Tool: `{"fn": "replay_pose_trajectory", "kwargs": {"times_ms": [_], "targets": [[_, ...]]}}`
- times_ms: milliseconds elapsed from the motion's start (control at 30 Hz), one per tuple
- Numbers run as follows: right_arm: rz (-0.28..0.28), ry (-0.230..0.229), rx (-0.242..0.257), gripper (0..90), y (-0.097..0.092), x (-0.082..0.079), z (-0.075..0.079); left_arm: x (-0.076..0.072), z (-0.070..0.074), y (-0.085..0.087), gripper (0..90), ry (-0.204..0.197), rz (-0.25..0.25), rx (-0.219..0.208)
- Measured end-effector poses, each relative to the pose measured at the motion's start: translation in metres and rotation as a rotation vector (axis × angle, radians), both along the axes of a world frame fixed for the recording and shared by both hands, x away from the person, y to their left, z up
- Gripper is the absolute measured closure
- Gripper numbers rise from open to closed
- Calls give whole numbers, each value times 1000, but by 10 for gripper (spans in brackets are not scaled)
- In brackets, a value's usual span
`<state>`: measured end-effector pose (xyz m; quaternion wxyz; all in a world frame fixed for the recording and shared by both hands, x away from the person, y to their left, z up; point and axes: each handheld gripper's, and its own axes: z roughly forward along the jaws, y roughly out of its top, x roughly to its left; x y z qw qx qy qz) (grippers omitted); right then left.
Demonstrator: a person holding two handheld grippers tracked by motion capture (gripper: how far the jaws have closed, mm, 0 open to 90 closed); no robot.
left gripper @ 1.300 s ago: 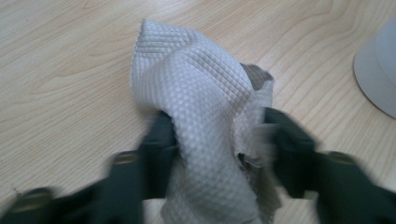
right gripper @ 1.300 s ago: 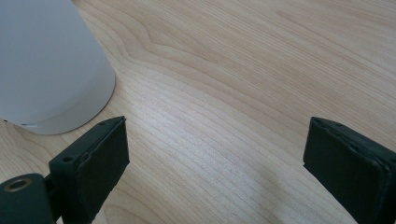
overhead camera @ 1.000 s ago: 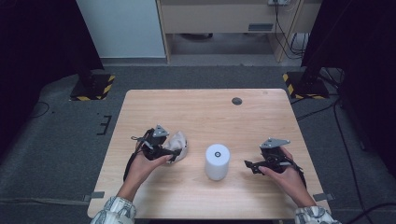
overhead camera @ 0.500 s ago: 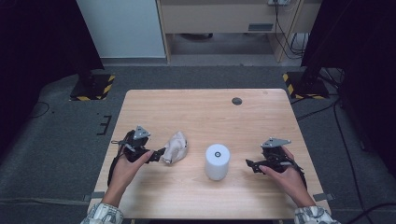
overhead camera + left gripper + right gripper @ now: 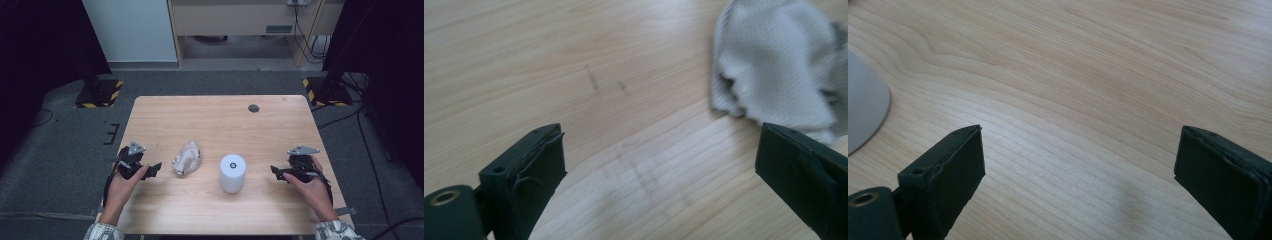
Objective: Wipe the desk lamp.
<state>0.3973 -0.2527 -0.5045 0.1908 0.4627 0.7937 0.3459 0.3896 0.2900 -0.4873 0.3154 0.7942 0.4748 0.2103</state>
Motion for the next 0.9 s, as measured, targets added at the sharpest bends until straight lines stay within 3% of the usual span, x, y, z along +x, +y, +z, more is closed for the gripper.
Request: {"fn": "replay_pose_trajectory", "kwargs": {"times_ms": [167,367,500,600,767,900], "targets": [[-20,11,-12,66,-4,2,-4,0,-11,5,63,28,20,8],[-36,26,-23,66,-9,6,-9,-3,-21,2,60,55,-1,12],[-80,26,-43,70,-15,11,-14,-2,-26,-2,58,73,-17,-10],[-116,40,-43,72,-21,15,-17,-1,-32,-7,55,93,-32,17],[-150,46,-36,73,-26,18,-21,0,-39,-10,54,104,-41,33],[-158,56,-45,70,-25,20,-24,-1,-41,-10,33,99,-44,20]]}}
